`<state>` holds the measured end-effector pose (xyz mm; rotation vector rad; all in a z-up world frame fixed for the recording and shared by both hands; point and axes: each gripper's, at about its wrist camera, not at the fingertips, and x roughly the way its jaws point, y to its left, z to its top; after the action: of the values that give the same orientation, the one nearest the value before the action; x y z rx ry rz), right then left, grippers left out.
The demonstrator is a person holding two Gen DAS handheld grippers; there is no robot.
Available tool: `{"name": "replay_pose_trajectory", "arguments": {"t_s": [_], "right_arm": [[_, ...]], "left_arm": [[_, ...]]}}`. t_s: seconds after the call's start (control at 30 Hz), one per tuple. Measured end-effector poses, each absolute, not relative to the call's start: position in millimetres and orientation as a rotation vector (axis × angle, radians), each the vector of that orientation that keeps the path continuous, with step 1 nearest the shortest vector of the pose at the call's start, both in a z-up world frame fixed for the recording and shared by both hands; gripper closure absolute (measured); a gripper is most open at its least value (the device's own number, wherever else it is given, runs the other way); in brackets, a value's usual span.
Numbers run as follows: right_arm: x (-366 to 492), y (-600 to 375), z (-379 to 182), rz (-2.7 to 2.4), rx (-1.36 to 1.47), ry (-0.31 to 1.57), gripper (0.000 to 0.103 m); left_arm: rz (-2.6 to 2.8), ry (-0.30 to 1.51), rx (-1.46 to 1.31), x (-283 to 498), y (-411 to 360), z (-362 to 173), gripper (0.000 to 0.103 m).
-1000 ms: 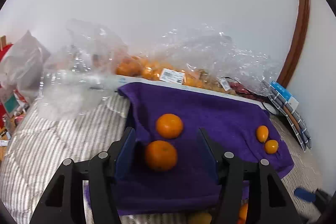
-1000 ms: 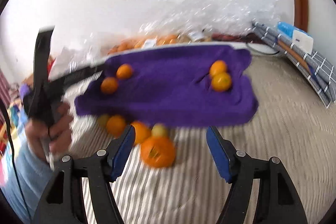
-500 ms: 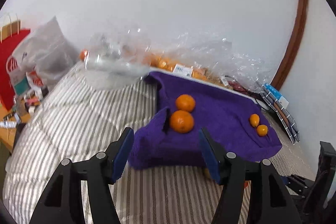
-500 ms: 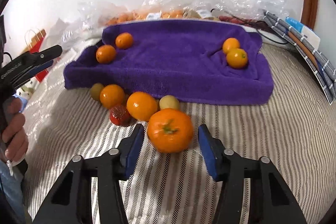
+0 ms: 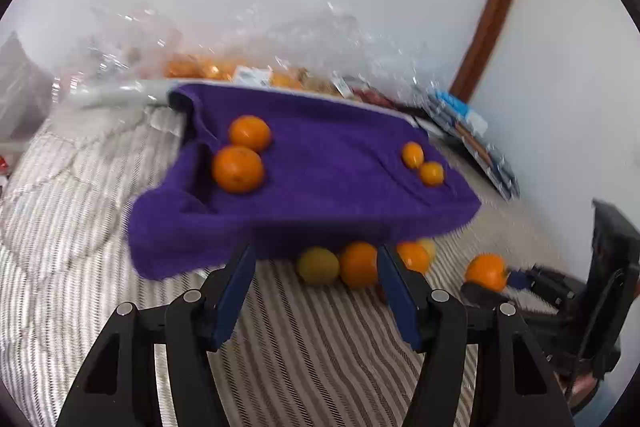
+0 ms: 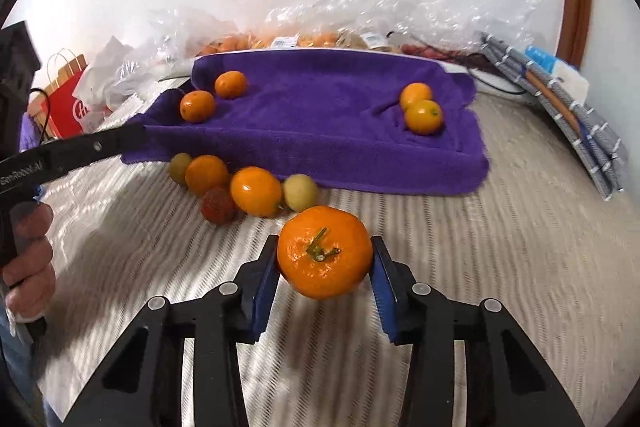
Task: Organize fruits
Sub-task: 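Grasp a yellow-green fruit with the left tool while the right tool holds the tomato, then carry the tomato over the towel with the right tool while the left carries the yellow-green fruit there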
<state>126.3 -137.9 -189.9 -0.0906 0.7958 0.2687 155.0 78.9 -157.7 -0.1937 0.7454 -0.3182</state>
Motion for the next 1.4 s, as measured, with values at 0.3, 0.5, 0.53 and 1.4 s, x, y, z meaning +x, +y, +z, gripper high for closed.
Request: {"name": "replay_pose_trajectory", "arguments": {"t_s": [0.3,0.5,0.53,1.4], "right_arm": [[116.9,-176.3,-189.2,0.268,-0.023,0.773,0.06],[119.8,-187.2,-189.6,0.294,0.048,0.772,0.06],[120.3,-189.1,-189.7,0.301,0.06,0.772,0.06],[118.2,-202.5,-189.5,0.265,0.124,0.753,0.06]], "left_arm": [[-0.285,0.805,-0.171,167.1,66.8,-176.5,0.059],[-0.295,0.847,-0.187,176.4,65.0,-183.2,0.069],[-0.299,0.852,-0.185,177.3,63.5,-183.9,0.069],[-0.236,0.691,-0.162,152.5,68.5,-161.4,0.077]]}}
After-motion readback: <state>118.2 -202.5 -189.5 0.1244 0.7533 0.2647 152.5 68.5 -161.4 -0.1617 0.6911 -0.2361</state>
